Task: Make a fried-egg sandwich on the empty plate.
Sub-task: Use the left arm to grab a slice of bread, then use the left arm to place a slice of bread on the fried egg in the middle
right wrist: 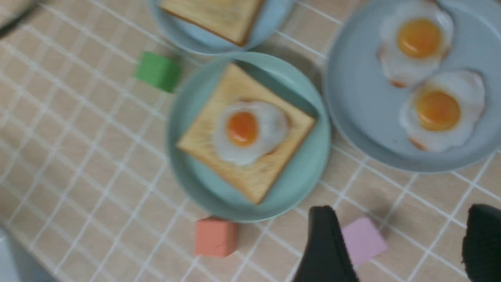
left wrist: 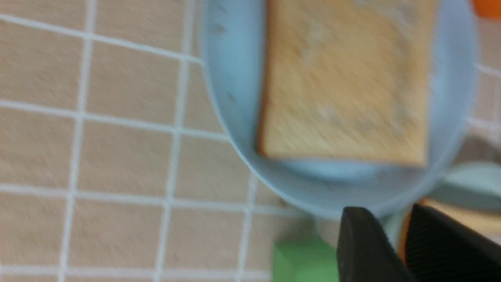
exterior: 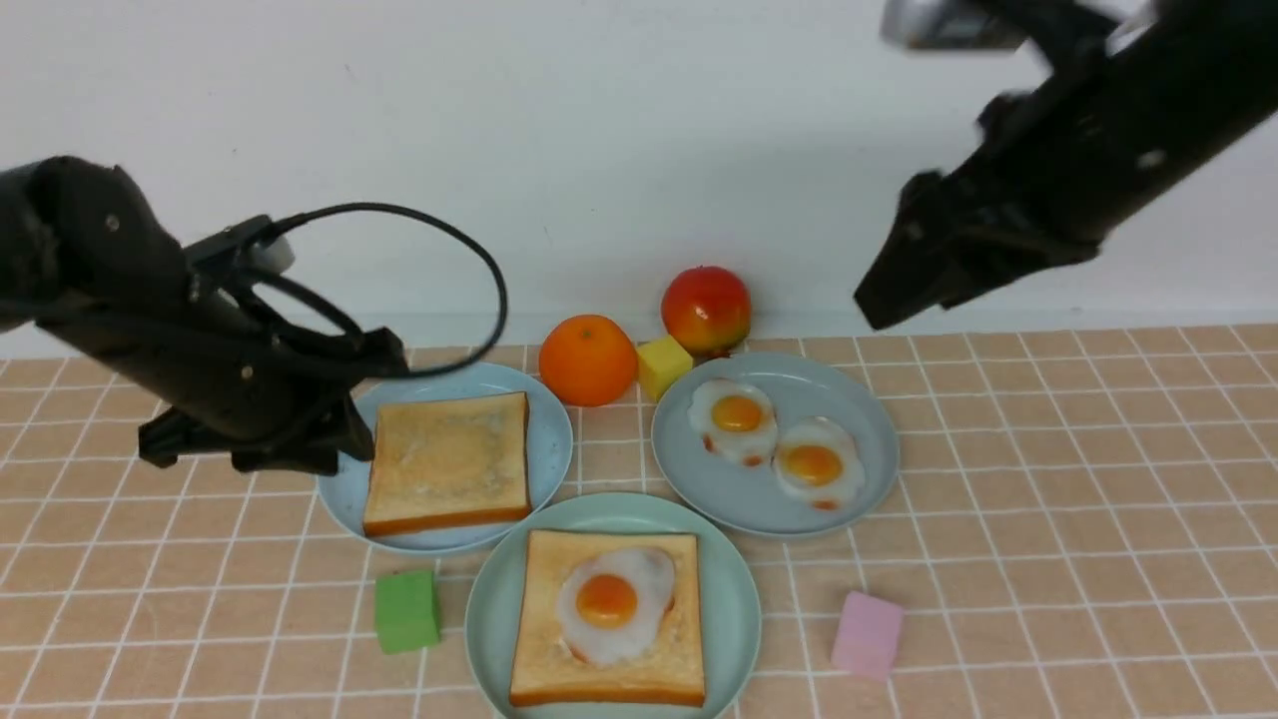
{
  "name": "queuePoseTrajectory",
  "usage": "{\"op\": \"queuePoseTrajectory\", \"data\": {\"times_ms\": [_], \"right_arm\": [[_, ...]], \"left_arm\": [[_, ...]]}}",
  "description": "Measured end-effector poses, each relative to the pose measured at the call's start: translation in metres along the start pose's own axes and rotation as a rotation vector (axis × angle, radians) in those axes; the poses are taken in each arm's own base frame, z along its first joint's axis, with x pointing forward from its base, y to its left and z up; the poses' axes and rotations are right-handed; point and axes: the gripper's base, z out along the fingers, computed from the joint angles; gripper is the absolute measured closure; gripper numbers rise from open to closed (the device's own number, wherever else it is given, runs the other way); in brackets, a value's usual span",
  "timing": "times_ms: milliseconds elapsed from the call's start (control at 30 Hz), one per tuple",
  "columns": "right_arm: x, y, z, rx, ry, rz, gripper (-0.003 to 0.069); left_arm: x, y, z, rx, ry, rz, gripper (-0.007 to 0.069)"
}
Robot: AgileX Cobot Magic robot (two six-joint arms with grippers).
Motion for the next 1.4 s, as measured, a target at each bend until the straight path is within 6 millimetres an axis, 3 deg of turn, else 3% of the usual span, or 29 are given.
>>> {"op": "queuePoseTrajectory", "data": {"times_ms": [133,267,367,500,600,733,867,933,1067,1167,1233,1367,1400], "right_arm": [[0.024,0.027,-0.02,-0.011,-0.068,-0.08,0.0204],[0.065,0.043,-0.036,-0.009,-0.134,-0.149,0.0267],[0.092,0.05,-0.053,0.008,-0.205,-0.164,0.0385],[0.119,0.057,-0.064,0.01,-0.279,-0.178,0.0622],[0.133,0.06,-0.07,0.012,-0.325,-0.182,0.067],[0.142,0.061,-0.072,0.021,-0.354,-0.184,0.0671],[0.143,0.061,-0.073,0.025,-0.37,-0.183,0.0671],[0.143,0.061,-0.073,0.025,-0.371,-0.183,0.0669],[0.143,0.061,-0.073,0.026,-0.375,-0.183,0.0668],[0.143,0.061,-0.073,0.027,-0.376,-0.183,0.0666],[0.143,0.061,-0.073,0.027,-0.376,-0.183,0.0664],[0.142,0.061,-0.073,0.027,-0.377,-0.183,0.0662],[0.142,0.061,-0.073,0.027,-0.377,-0.183,0.0662]], "left_arm": [[-0.014,0.002,0.023,-0.014,0.018,-0.013,0.0338],[-0.028,0.002,0.048,-0.03,0.021,-0.004,0.0304],[-0.032,0.006,0.066,-0.06,0.022,0.022,0.0302],[-0.033,0.011,0.081,-0.077,0.024,0.031,0.0302],[-0.032,0.014,0.09,-0.084,0.032,0.028,0.0306],[-0.031,0.014,0.094,-0.083,0.035,0.031,0.0363],[-0.032,0.014,0.094,-0.079,0.037,0.058,0.0582],[-0.032,0.014,0.093,-0.079,0.04,0.063,0.0627],[-0.033,0.011,0.085,-0.075,0.034,0.071,0.0637],[-0.037,0.005,0.068,-0.06,0.001,0.08,0.0637],[-0.042,-0.002,0.046,-0.04,-0.05,0.094,0.0637],[-0.045,-0.021,-0.018,0.032,-0.166,0.117,0.0637],[-0.045,-0.021,-0.018,0.033,-0.163,0.117,0.0637]]}}
